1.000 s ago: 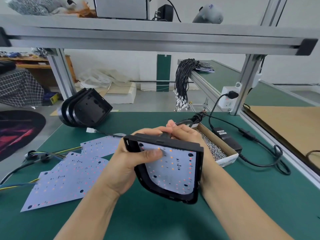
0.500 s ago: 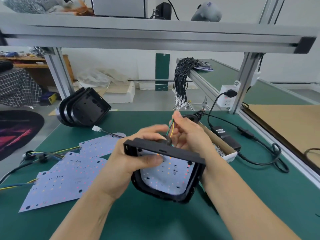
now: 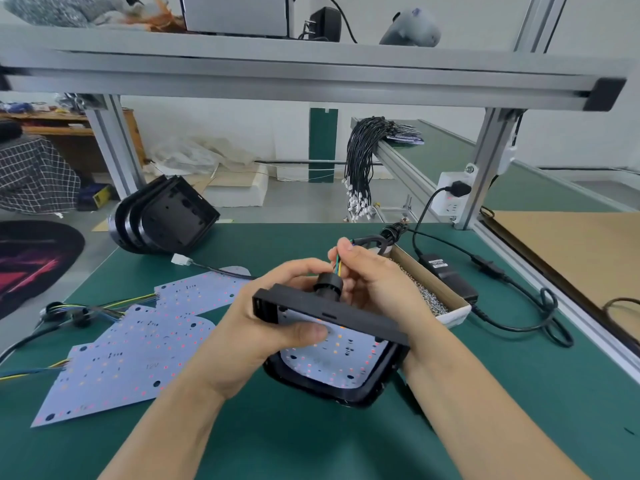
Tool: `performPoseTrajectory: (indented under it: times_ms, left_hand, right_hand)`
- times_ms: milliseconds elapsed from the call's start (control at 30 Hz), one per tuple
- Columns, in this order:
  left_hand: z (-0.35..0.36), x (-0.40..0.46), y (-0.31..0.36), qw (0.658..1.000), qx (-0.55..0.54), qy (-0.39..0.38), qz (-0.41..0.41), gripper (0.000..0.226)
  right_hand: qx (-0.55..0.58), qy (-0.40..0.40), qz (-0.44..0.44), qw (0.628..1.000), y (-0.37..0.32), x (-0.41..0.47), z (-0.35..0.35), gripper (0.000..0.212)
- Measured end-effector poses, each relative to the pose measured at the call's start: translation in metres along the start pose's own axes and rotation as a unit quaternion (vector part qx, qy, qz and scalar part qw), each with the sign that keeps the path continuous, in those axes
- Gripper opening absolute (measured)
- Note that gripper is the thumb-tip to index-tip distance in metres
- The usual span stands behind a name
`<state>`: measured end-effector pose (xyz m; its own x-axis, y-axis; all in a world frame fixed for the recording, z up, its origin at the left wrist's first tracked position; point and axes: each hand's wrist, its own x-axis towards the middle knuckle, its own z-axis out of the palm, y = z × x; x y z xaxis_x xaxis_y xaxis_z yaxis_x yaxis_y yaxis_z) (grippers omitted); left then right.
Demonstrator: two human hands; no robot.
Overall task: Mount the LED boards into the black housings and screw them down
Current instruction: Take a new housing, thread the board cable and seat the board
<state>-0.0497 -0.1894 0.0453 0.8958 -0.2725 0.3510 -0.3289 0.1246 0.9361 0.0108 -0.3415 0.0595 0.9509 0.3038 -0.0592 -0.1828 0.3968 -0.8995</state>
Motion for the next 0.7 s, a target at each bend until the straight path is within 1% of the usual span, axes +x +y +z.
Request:
performPoseTrajectory:
  times_ms: [167,267,300,367,433,467,533,600,700]
  left_hand:
    - [0.002,0.001,-0.001,1.000,-0.015,-0.003,0.019,0.047]
    - [0.002,0.002,-0.002,1.000,-0.014,-0.010,0.011,0.043]
    - [0.002,0.002,-0.002,1.000,-0.012,-0.007,0.006,0.043]
    - [0.000,0.001,-0.001,1.000,-0.006,0.001,-0.002,0.042]
    - [-0.002,0.000,0.000,1.000,0.005,0.005,-0.002,0.045]
    - [-0.003,-0.002,0.000,1.000,0.010,0.001,-0.002,0.048]
    - [-0.005,-0.004,0.000,1.000,0.008,-0.002,-0.007,0.055]
    - [-0.005,-0.006,-0.002,1.000,0.009,0.022,-0.016,0.059]
    - [-0.002,-0.007,-0.003,0.999,0.028,0.034,-0.014,0.053]
  right_hand:
    - [0.038,0.034,-0.032,0.998,0.000,-0.005,0.006,0.032]
    - [0.045,0.061,-0.034,0.997,0.001,-0.003,0.004,0.043]
    - [0.037,0.065,-0.039,0.996,0.002,-0.002,0.004,0.041]
    - [0.018,0.059,-0.048,0.997,0.003,-0.001,0.003,0.032]
    - [0.010,0.022,-0.040,0.999,0.002,-0.003,-0.002,0.028]
    - [-0.003,-0.007,-0.021,1.000,0.000,-0.006,-0.006,0.027]
    - [-0.059,-0.072,0.029,0.995,-0.005,-0.011,-0.012,0.031]
    - [-0.115,-0.125,0.063,0.984,-0.009,-0.016,-0.016,0.034]
    - [-0.138,-0.155,0.074,0.975,-0.016,-0.020,-0.018,0.023]
